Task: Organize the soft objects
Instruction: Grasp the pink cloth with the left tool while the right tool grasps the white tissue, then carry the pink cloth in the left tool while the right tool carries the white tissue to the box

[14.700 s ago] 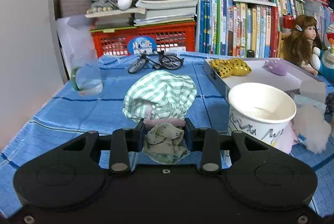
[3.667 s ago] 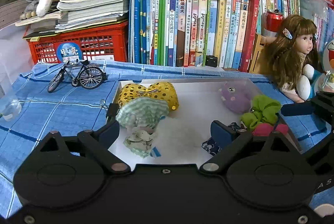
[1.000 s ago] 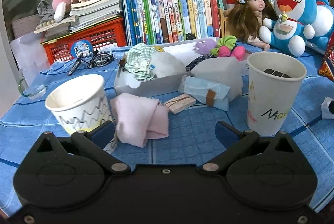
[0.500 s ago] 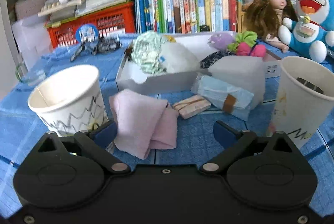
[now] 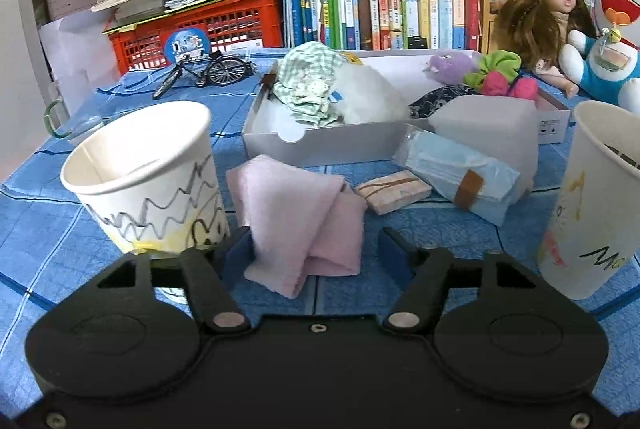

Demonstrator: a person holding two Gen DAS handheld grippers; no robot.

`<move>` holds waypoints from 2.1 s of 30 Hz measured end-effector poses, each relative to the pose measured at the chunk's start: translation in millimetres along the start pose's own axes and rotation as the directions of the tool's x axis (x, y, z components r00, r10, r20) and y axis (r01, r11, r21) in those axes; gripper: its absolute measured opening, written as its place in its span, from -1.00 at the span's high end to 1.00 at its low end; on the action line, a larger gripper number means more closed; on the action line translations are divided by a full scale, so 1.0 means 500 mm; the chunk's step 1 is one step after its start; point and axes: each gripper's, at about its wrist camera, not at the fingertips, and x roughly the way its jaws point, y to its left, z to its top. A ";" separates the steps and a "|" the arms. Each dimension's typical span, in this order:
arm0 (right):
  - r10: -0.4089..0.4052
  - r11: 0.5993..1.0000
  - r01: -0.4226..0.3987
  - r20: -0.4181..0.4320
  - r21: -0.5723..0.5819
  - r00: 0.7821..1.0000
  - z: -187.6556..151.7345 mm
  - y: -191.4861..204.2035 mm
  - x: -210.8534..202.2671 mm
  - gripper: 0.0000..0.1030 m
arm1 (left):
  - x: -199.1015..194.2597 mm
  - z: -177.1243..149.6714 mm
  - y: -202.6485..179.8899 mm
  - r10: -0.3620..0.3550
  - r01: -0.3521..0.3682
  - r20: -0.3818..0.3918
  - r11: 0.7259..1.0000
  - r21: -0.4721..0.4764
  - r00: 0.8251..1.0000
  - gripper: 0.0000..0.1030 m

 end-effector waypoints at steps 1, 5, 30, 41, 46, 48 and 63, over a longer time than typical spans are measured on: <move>0.007 1.000 -0.007 -0.007 0.006 1.000 -0.001 -0.002 0.002 -0.32 | -0.001 0.000 0.001 0.006 -0.006 0.002 1.000 0.000 1.000 -0.08; 0.014 1.000 -0.014 -0.019 0.009 1.000 -0.006 -0.004 0.004 -0.18 | -0.002 0.001 0.010 0.006 -0.005 0.011 1.000 -0.029 1.000 0.02; 0.015 1.000 -0.015 -0.017 0.021 1.000 -0.001 -0.003 0.004 0.14 | -0.028 -0.007 0.019 -0.029 0.034 0.059 0.996 -0.085 0.998 0.60; 0.022 1.000 -0.022 -0.012 0.018 1.000 0.002 0.001 0.005 0.14 | -0.079 -0.024 -0.033 -0.064 0.071 0.124 0.996 -0.048 0.990 0.63; 0.017 0.999 -0.017 -0.004 0.027 1.000 0.006 -0.003 0.001 0.14 | -0.097 -0.012 -0.023 -0.069 0.079 0.152 0.995 -0.058 0.986 0.62; 0.016 0.999 -0.016 -0.001 0.037 1.000 0.009 -0.006 0.001 0.14 | -0.104 -0.005 -0.021 -0.056 0.065 0.164 0.997 -0.050 0.985 0.62; 0.043 0.999 -0.043 0.030 0.027 0.999 0.059 -0.002 0.020 0.15 | -0.129 0.031 -0.001 -0.063 0.071 0.208 0.997 -0.032 0.976 0.61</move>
